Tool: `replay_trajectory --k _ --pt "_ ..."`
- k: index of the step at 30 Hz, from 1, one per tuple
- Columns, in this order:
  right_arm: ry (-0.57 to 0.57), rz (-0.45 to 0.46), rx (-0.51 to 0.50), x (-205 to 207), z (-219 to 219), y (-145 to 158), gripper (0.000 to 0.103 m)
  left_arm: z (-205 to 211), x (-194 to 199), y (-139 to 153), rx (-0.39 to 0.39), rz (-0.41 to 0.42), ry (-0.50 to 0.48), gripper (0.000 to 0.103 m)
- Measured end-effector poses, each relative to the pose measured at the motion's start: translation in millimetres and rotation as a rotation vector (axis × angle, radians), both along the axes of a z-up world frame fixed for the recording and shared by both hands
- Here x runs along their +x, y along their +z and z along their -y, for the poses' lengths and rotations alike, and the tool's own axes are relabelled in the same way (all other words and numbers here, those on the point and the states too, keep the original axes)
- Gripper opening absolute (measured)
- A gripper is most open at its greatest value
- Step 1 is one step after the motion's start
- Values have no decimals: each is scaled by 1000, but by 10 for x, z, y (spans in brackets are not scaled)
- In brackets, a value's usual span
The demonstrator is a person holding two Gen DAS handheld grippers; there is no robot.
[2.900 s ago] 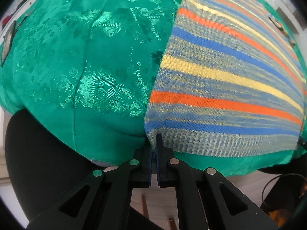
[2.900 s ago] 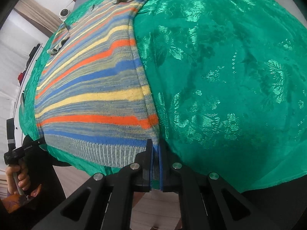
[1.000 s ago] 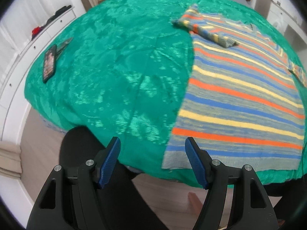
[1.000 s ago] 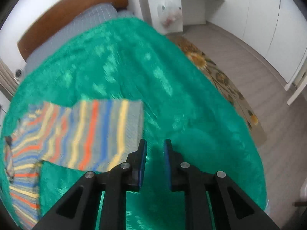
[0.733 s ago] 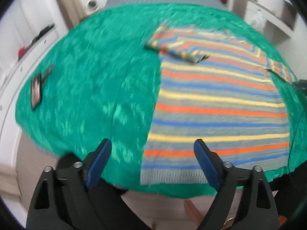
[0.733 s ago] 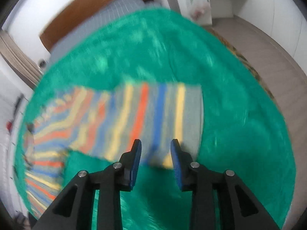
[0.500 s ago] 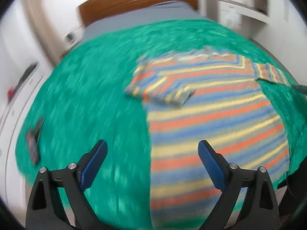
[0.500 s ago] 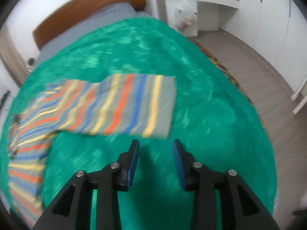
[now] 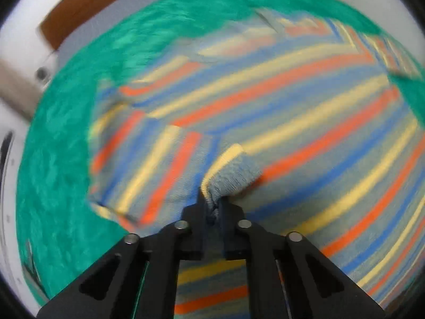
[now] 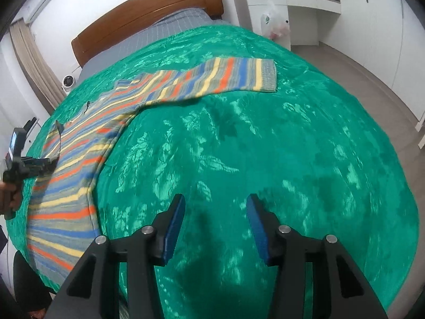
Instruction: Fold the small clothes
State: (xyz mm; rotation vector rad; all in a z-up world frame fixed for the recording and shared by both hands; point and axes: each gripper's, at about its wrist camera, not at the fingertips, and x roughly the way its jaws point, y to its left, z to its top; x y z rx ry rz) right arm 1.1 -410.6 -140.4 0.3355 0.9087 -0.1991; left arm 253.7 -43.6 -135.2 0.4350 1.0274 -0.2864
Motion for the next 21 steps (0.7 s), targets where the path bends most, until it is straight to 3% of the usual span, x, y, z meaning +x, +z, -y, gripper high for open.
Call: replay_trajectory --k 3,6,8,12,16,21 --pt "-5 21 -22 7 -31 33 49 -470 104 298 -88 65 135 6" --pt "-8 10 -20 37 -35 -17 51 -1233 290 465 -135 111 367 6" --pt "-16 2 -7 55 -31 -60 51 -1779 411 421 -103 118 539 6" --pt "-28 0 -11 59 -40 -71 51 -2455 491 173 28 107 744 6" --pt "-28 -10 -21 73 -50 -84 51 -2676 483 -79 41 62 807 5" --pt "-35 -26 -18 95 -33 -117 51 -2608 592 -304 70 26 789 6"
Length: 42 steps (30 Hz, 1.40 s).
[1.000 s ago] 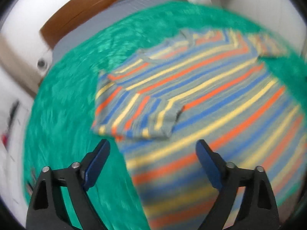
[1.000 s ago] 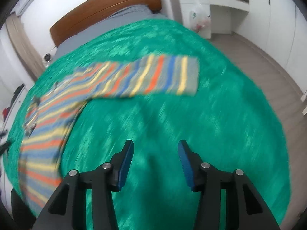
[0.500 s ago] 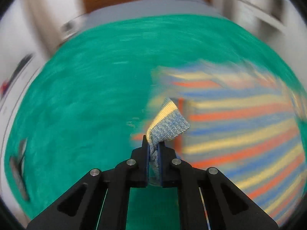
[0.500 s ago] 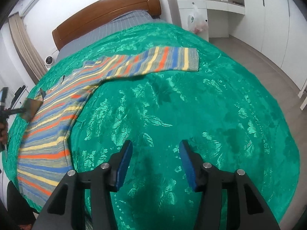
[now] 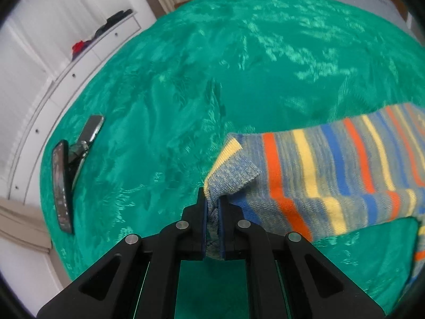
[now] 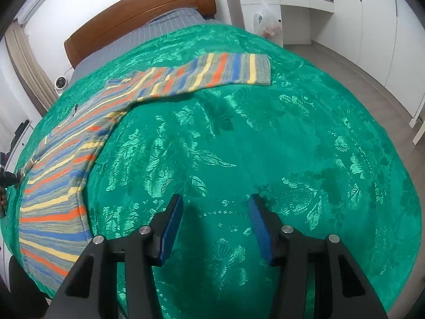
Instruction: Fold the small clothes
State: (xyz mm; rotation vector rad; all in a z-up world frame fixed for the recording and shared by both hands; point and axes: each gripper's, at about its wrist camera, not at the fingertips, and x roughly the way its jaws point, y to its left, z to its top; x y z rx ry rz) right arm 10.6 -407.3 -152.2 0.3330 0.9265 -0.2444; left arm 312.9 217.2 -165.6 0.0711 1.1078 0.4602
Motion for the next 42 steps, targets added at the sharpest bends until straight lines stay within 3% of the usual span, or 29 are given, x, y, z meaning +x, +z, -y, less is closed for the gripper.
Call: replay_trajectory --k 4,9,11,15,20,24,27,30,31,33,34,38,42 --pt "-1 -6 -7 11 -4 -2 51 -208 -46 5 12 -7 59 12" --pt "-8 -3 -2 19 3 -15 51 -674 -323 131 -53 22 170 15" --pt "-9 -3 -2 26 0 -22 53 -613 -457 262 -74 72 118 18" --pt "-3 -17 -14 57 -29 -39 55 -86 -539 531 -150 147 -87 47" --pt "-5 -19 -24 51 -49 -39 55 735 -230 623 -298 144 -270 53" --pt "-5 -25 -34 57 -59 -41 55 1182 61 387 -297 103 -291 61" --pt "-5 -23 -27 50 -44 -33 55 1070 93 33 -264 -13 -195 61" --pt "-11 -13 -9 33 -11 -38 55 765 -141 33 -273 26 -164 59" --pt "-11 -15 -5 38 -4 -48 55 664 -224 44 -242 21 -157 54" --pt "-9 -18 -2 52 -3 -63 56 449 -409 23 -117 -8 -95 63" --pt "-9 -14 0 58 -5 -67 58 313 -505 11 -101 -7 -67 64" --pt "-7 -1 -17 63 -46 -25 59 40 -901 136 -216 68 -42 64" --pt "-10 51 -66 29 -118 140 59 367 -1279 246 -278 155 -183 83"
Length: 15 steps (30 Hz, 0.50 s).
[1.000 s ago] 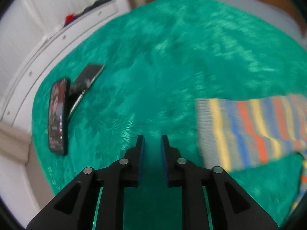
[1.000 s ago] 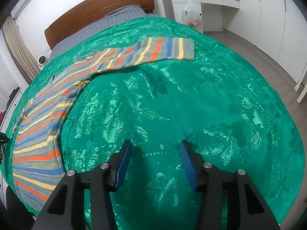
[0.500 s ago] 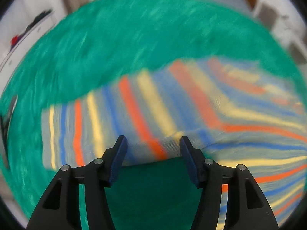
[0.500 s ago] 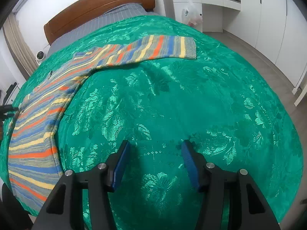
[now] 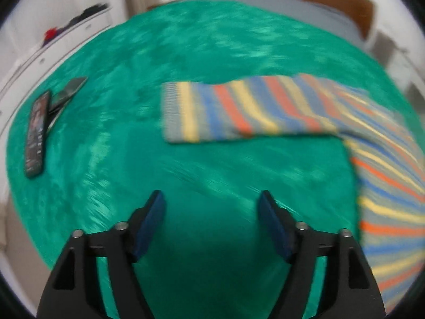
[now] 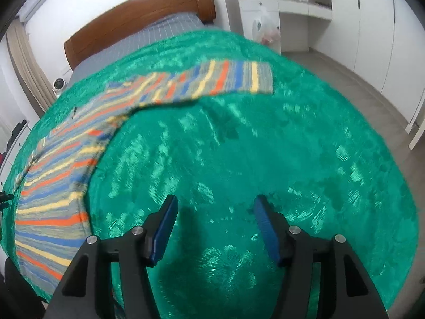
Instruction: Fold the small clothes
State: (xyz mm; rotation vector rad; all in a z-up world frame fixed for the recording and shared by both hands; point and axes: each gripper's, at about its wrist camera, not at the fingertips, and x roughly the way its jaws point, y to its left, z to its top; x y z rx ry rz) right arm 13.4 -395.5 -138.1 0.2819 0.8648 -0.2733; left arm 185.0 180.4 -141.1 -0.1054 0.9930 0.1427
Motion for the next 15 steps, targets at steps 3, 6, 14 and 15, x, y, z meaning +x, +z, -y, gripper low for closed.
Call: replay_trajectory --k 3,6,14,15 --pt "9 0 -49 69 -21 62 61 318 -44 -121 8 13 -105 88" --pt "-4 10 -78 125 41 39 67 401 -101 -283 10 -8 -109 95" --pt "-66 6 95 161 292 -281 88 330 -226 -399 -12 70 -126 103" --pt "-66 14 99 169 287 -308 89 341 -264 -408 -12 81 -137 103"
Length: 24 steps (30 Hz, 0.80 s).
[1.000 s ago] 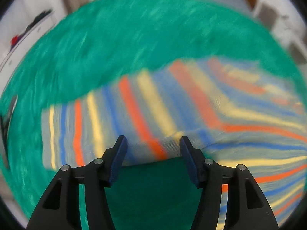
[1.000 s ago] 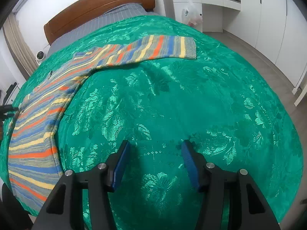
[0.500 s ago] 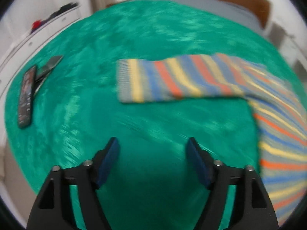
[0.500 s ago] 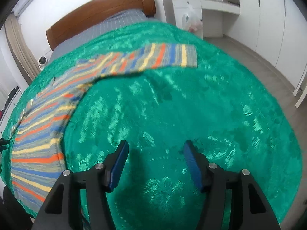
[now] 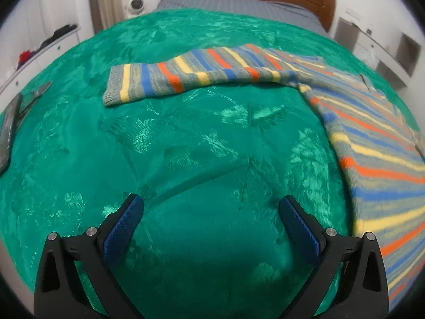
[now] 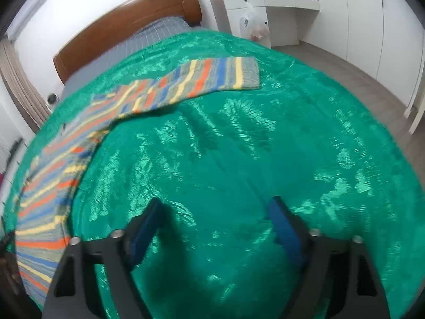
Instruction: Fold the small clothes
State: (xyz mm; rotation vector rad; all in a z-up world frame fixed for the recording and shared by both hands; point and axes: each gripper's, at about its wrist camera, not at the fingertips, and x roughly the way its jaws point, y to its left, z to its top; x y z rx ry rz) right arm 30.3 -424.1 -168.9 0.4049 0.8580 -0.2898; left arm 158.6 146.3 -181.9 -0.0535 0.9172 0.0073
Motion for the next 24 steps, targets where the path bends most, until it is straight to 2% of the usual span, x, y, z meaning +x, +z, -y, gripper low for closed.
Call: replay_trajectory --k 5,8,17,24 --pt "20 -1 -58 88 -127 -90 103 -32 -74 -26 -20 27 6 103" --pt "27 -19 -105 150 -185 -137 103 -17 -36 -46 -13 23 15 103" --pt "22 -12 -129 152 -222 -161 103 41 -43 -64 35 28 6 103" --pt "21 -17 -133 167 -231 -164 103 40 -61 -71 39 39 8 103"
